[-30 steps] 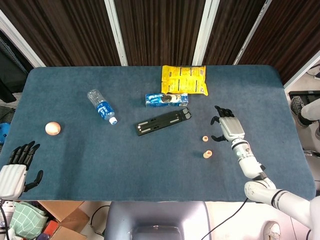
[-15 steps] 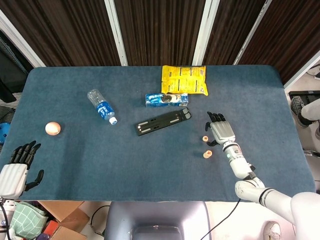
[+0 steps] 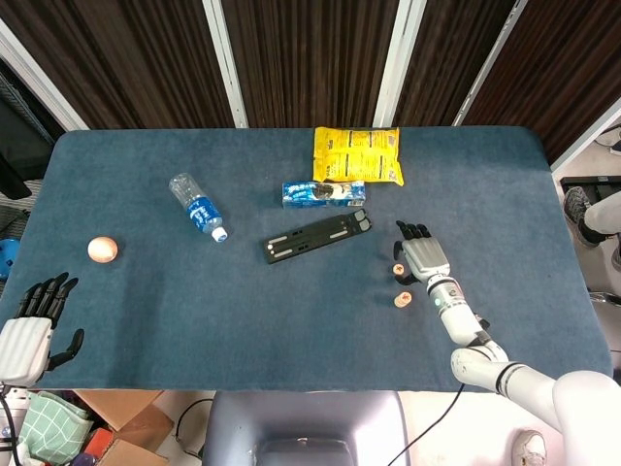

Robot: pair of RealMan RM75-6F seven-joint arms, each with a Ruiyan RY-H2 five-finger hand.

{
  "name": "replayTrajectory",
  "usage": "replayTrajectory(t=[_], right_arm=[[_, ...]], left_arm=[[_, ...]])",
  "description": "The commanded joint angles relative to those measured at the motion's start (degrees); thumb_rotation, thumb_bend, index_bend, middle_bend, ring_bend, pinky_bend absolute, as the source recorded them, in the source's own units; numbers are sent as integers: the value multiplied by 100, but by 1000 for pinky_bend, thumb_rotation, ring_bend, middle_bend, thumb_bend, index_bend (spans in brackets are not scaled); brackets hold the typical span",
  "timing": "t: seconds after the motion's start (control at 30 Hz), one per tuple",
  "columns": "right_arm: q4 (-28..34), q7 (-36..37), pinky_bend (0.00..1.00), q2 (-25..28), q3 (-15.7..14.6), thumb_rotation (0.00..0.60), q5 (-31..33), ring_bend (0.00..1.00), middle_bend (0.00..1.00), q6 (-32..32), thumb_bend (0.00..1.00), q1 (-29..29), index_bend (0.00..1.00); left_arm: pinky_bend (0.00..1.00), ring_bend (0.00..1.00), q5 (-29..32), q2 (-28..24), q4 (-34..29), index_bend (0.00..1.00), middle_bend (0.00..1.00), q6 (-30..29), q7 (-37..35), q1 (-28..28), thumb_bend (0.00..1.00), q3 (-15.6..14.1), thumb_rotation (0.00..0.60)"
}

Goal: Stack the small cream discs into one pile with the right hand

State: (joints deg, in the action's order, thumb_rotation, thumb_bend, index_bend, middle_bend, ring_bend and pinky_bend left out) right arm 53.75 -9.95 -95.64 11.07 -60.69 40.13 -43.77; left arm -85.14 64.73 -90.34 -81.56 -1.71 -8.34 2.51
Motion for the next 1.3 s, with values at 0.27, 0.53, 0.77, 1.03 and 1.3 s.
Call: replayTrajectory(t=[0.27, 0.53, 0.77, 1.03, 1.3], right_arm=[[-94, -44, 0, -83, -13, 600, 30, 0, 0, -102, 416, -33, 601], [-18, -77, 0, -38, 16, 600, 34, 0, 0, 0, 420, -2, 650], [376, 12, 0, 182, 68, 600, -36, 0, 0, 192, 424, 82, 667], [1927, 583, 0, 1031, 44, 600, -606, 0, 0, 712, 424, 403, 667], [2952, 412, 0, 1759, -372, 600, -833, 0, 0, 699, 424, 645, 667]], left_arm=[[89, 0, -12, -14, -5, 0, 18, -35, -17, 13, 450, 0, 600], [90, 0, -43, -27, -13, 0, 18, -80, -51, 32, 451, -7, 600], [89, 0, -56, -27, -19, 0, 18, -89, -45, 35, 451, -13, 600], [89, 0, -28, -16, -22, 0, 18, -73, -26, 28, 451, 1, 600], [89, 0, -53, -18, -35, 0, 18, -91, -19, 39, 452, -15, 600]])
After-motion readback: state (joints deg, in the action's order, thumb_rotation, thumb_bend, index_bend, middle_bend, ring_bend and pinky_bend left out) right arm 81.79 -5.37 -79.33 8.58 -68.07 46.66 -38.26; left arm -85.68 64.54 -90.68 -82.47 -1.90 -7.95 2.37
